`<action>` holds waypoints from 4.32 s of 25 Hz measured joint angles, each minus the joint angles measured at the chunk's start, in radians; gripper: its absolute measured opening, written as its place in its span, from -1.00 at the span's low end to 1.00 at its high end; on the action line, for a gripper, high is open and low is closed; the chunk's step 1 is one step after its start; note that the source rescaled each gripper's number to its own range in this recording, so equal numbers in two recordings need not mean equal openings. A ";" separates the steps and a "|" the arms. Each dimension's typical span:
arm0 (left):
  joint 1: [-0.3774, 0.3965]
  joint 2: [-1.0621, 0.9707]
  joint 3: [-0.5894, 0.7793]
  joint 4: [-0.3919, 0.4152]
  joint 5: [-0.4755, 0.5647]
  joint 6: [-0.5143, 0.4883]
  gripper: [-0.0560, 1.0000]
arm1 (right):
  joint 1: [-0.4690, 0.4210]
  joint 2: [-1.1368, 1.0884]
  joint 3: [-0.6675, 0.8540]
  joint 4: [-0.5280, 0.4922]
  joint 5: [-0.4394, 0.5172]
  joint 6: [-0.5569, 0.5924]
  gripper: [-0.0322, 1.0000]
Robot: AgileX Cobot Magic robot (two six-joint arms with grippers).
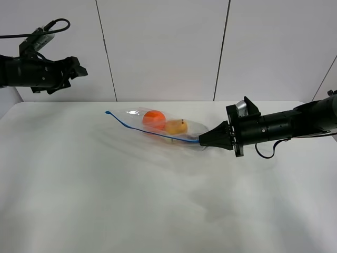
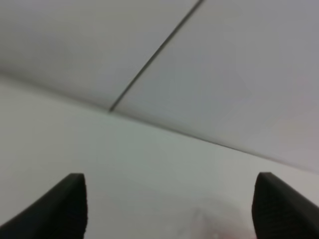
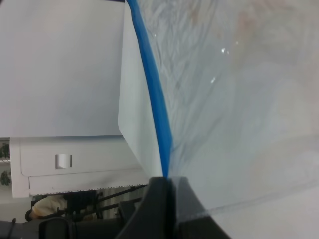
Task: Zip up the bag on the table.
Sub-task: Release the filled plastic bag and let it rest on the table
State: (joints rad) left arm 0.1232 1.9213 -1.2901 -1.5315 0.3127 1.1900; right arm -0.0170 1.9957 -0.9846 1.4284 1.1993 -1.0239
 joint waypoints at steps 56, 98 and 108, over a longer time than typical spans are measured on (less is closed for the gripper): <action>-0.021 -0.520 0.225 1.414 0.898 -1.075 0.81 | -0.001 0.000 0.000 -0.001 0.000 0.004 -0.94; -0.110 -1.925 0.709 1.436 0.857 -1.113 0.81 | -0.001 0.000 -0.003 -0.056 0.002 0.067 0.04; -0.110 -1.925 0.710 1.436 0.857 -1.113 0.81 | -0.001 0.000 -0.313 -0.678 -0.021 0.523 1.00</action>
State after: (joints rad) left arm 0.0132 -0.0034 -0.5801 -0.0956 1.1695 0.0769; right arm -0.0178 1.9957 -1.2973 0.7504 1.1782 -0.5014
